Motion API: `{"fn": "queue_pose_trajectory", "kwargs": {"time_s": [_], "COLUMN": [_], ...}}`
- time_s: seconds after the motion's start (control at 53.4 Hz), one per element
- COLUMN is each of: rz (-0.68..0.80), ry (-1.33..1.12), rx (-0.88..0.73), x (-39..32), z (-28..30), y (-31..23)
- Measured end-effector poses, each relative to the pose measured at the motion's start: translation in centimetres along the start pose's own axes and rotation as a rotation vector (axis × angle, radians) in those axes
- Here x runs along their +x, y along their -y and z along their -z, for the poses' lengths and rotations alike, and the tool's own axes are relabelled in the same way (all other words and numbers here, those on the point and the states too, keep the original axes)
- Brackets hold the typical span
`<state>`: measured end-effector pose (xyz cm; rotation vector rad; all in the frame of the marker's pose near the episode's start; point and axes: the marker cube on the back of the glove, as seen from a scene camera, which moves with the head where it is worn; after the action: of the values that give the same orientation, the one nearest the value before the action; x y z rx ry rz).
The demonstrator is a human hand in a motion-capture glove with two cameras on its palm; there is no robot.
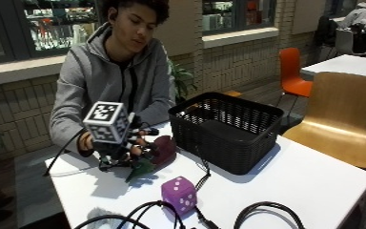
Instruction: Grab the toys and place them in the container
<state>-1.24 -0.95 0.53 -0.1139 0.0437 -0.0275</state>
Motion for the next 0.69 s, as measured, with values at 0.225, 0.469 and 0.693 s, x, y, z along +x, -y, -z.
{"fn": "queue_pose_trajectory", "kwargs": {"time_s": [0.225,0.469,0.693], "rz": [0.046,0.0,-0.047], "ry": [-0.098,-0.124,-0.182], "rx": [-0.202,-0.026,0.055], "x": [-2.6,-3.8,-3.8], "z": [-3.0,-4.0,-0.8], "y": [5.2,6.4,5.9]}}
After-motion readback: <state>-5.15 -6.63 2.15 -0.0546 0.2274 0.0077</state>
